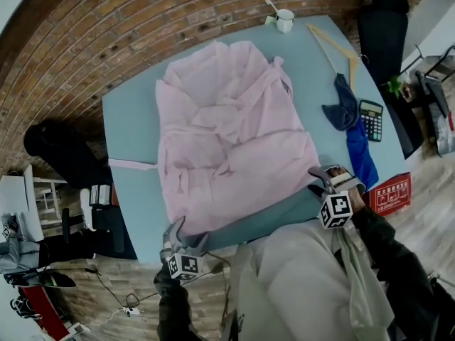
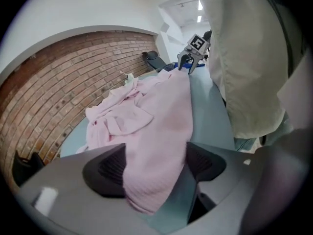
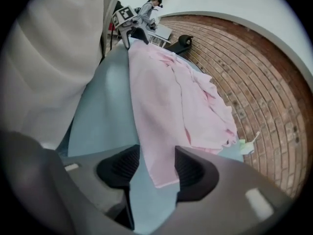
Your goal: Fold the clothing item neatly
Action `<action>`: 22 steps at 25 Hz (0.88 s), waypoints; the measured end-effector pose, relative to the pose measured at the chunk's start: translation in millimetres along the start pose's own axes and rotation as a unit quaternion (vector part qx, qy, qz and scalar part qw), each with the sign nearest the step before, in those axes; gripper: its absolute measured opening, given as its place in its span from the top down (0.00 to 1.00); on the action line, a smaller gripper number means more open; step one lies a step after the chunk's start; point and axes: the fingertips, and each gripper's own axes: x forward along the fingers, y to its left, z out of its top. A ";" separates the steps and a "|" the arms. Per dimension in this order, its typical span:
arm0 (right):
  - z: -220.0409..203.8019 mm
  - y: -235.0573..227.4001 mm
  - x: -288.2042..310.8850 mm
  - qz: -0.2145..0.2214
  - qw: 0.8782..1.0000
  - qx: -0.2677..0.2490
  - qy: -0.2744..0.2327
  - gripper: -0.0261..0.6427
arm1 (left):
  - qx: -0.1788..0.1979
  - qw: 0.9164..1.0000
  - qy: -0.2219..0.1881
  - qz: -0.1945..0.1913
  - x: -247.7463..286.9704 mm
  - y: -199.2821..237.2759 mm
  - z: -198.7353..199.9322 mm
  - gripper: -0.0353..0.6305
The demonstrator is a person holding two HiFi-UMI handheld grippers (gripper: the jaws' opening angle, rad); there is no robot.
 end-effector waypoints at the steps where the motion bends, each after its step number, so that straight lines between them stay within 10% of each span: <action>1: -1.3 -1.6 1.1 -0.004 1.000 -0.012 0.007 0.62 | 0.008 1.000 0.000 0.006 2.8 2.6 2.9 0.44; 6: -5.3 -0.7 3.3 0.002 0.999 -0.013 0.030 0.73 | 0.103 0.994 0.017 0.042 30.4 -0.5 19.4 0.86; 8: -4.4 0.8 4.2 -0.010 0.999 -0.005 0.034 0.91 | 0.104 0.993 0.024 0.058 30.6 2.8 23.5 0.86; 15: 1.2 -3.7 -35.2 0.008 0.991 0.131 -0.024 0.92 | 0.053 0.997 0.027 0.055 0.4 -7.2 29.0 0.87; 22: -1.0 24.8 -90.1 0.127 0.978 0.162 -0.030 0.92 | -0.041 0.998 0.017 -0.037 -41.5 -39.7 41.4 0.87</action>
